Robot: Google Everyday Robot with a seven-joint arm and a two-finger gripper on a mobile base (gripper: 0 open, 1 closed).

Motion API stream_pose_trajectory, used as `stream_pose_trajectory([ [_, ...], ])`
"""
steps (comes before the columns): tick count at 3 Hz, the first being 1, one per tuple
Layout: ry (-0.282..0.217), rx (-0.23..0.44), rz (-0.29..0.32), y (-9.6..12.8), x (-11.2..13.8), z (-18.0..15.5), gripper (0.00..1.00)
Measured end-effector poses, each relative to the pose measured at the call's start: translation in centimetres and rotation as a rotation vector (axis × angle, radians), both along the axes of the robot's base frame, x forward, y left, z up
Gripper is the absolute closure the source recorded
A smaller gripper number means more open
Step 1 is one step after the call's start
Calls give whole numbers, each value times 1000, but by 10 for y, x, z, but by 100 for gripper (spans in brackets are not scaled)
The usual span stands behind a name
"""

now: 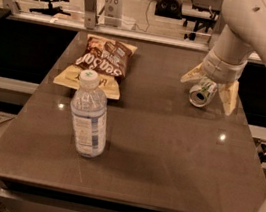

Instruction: Place 7up can upright

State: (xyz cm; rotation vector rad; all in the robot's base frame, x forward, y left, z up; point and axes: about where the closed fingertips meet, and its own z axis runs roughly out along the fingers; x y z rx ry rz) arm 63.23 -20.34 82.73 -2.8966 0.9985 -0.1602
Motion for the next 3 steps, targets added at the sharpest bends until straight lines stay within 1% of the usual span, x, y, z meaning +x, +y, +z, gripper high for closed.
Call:
stream_pose_trajectory([
  [1, 10, -10, 12, 3, 1, 2, 39],
  [2, 12, 2, 16, 8, 2, 8, 62],
  [3, 6, 57, -54, 14, 3, 23, 87],
])
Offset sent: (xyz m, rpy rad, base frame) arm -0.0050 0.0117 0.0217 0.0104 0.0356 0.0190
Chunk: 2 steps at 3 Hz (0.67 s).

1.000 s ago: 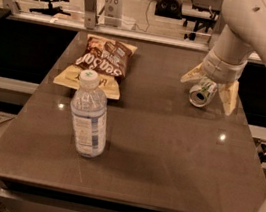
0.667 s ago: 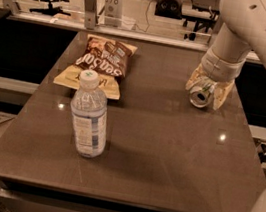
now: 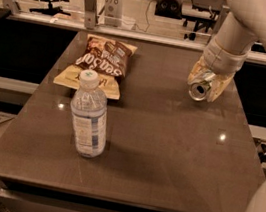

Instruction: Place 7up can upright

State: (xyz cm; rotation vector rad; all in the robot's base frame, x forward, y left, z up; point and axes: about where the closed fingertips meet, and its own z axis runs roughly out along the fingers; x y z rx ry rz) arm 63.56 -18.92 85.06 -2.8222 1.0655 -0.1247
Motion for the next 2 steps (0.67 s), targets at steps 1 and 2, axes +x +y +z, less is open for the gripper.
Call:
stream_pose_trajectory([
  [1, 0, 90, -139, 8, -1, 24, 100],
  [2, 18, 213, -297, 21, -9, 53, 100],
])
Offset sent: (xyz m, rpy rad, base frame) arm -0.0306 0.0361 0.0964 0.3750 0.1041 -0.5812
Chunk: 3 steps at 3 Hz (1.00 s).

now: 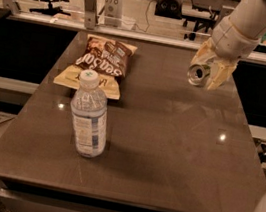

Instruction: Place 7up can upright

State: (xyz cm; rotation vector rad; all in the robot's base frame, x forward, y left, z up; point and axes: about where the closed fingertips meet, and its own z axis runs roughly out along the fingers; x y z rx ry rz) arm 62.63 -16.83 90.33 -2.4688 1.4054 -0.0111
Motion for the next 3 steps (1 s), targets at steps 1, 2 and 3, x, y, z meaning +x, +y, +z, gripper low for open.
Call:
stream_pose_trajectory([
  [1, 46, 133, -139, 23, -14, 23, 100],
  [2, 102, 249, -267, 44, -26, 39, 100],
  [3, 174, 370, -375, 61, -30, 52, 100],
])
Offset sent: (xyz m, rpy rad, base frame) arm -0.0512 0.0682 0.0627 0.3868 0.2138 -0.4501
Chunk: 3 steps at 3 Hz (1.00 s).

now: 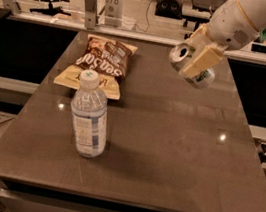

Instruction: Place 7up can upright

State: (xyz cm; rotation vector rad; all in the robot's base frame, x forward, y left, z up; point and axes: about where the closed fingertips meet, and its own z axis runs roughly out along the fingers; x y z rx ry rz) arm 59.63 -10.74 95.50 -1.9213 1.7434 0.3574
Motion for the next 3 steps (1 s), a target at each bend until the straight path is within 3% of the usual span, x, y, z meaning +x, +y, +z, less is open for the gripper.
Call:
stream_pose_trajectory([
  [2, 156, 309, -125, 17, 1, 9, 100],
  [3, 192, 461, -153, 18, -3, 10, 100],
])
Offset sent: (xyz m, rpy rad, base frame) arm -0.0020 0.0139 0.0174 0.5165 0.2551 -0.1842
